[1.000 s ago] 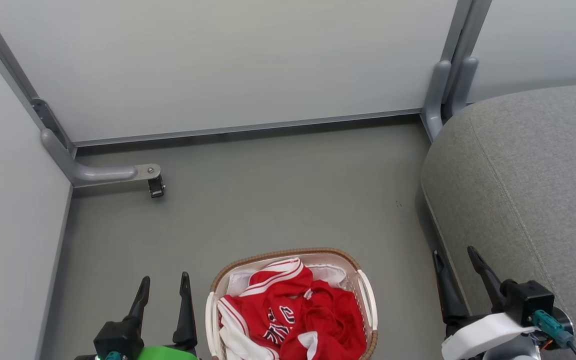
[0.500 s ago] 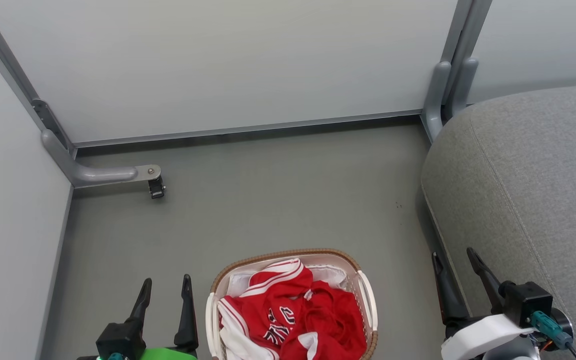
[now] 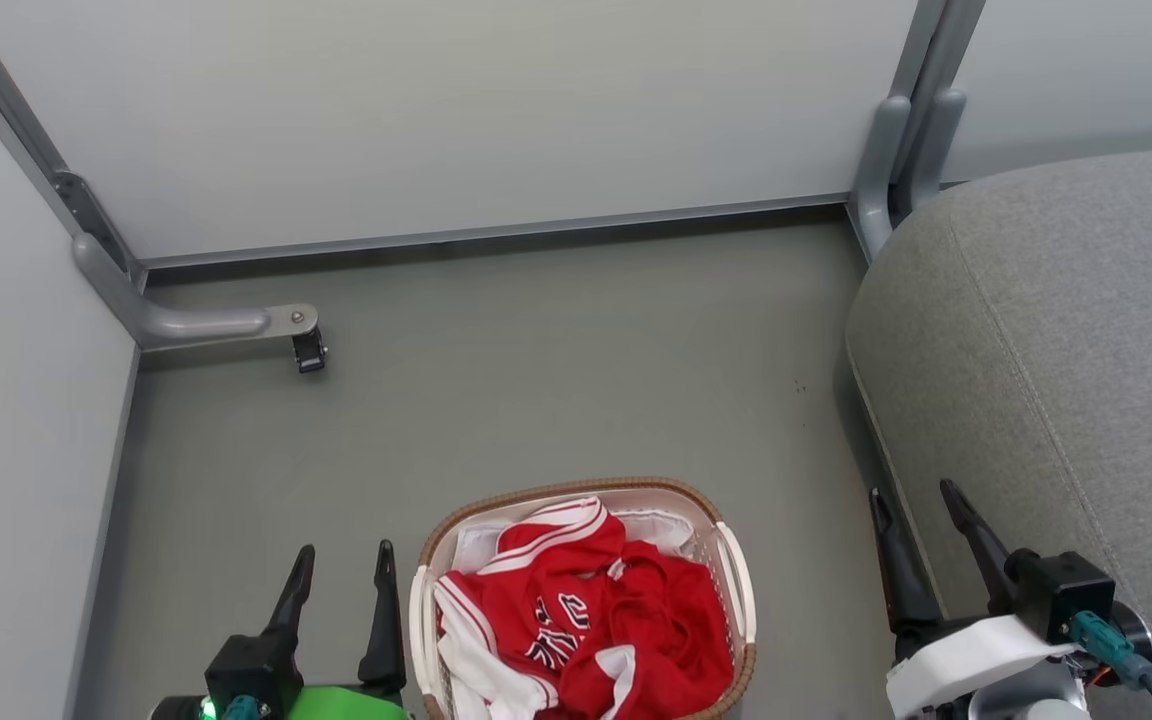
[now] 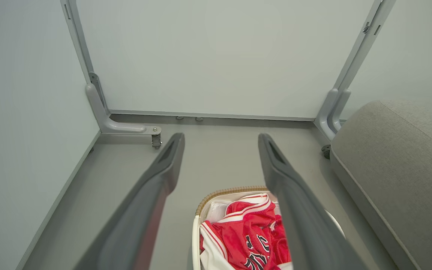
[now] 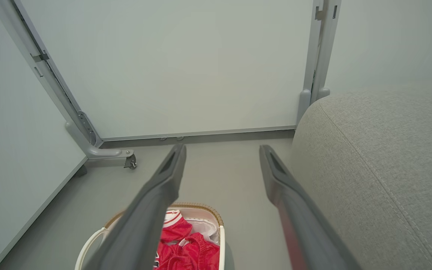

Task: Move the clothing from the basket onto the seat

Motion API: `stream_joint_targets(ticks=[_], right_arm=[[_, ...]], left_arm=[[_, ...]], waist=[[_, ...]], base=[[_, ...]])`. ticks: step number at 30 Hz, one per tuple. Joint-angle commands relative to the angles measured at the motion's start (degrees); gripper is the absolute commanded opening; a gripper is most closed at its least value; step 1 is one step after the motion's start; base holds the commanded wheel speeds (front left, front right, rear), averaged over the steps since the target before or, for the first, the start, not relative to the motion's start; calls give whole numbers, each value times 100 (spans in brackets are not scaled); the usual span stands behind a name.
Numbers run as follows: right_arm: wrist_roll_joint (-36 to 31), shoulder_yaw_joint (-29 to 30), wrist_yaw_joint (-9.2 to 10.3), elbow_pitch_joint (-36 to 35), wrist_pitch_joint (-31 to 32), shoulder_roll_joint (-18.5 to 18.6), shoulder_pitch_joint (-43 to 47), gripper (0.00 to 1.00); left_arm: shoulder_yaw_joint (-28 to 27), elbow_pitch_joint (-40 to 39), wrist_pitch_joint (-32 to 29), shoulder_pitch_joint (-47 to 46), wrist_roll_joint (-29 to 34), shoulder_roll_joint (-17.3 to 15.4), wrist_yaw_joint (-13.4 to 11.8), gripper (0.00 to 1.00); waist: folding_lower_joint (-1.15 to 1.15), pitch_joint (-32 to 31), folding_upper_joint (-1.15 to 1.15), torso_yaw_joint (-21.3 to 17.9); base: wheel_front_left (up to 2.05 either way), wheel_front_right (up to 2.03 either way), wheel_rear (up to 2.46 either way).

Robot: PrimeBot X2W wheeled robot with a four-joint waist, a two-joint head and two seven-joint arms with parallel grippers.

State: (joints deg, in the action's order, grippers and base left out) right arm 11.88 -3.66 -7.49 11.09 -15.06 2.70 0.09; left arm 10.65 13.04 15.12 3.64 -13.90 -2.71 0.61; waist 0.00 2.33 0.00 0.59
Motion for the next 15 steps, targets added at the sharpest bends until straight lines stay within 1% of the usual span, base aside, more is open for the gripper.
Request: stream_joint_targets(ticks=[1, 3, 6, 10, 15], right_arm=[[-41, 37, 0, -51, -17, 34, -111, 100], [-54, 48, 0, -107, -16, 33, -200, 100], [-88, 111, 0, -190, -16, 34, -359, 100], [-56, 215, 0, -356, -16, 32, -700, 100], [8, 337, 0, -681, -16, 30, -1226, 100]], left_arm=[[-15, -14, 6, -184, 65, -33, 41, 100], [9, 0, 6, -358, 55, -32, 119, 100], [48, 53, 6, -716, 251, -37, 186, 100], [140, 218, 5, -1387, 444, -36, 301, 100], [411, 883, 5, -2403, 669, -44, 436, 100]], waist=[[0, 187, 0, -33], [0, 406, 0, -66], [0, 738, 0, -116], [0, 1413, 0, -229], [0, 2375, 0, -392]], base=[[0, 0, 0], [0, 0, 0], [0, 0, 0], [0, 0, 0], [0, 0, 0]])
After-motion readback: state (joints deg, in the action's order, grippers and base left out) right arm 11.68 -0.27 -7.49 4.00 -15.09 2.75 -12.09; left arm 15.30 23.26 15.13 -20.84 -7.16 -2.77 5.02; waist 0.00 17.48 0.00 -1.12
